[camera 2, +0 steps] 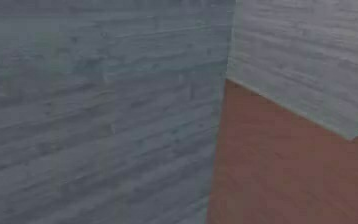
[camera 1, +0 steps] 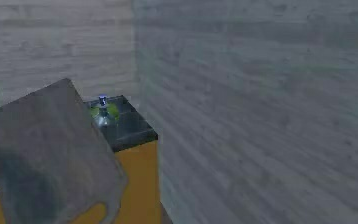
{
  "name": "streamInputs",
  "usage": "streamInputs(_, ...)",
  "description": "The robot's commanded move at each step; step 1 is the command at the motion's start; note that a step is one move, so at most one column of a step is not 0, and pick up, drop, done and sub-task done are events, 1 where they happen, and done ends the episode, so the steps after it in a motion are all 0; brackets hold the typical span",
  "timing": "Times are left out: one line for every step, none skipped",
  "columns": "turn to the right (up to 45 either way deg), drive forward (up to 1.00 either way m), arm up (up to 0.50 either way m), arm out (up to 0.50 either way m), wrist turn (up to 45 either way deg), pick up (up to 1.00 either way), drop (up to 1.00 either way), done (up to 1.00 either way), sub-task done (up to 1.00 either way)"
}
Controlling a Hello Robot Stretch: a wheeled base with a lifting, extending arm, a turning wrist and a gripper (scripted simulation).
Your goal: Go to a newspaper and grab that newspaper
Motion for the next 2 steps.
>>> streamInputs(45.0, 0.0, 0.0, 0.0, 0.0, 0.0, 0.0, 0.0, 0.0)
streamInputs(45.0, 0.0, 0.0, 0.0, 0.0, 0.0, 0.0, 0.0, 0.0)
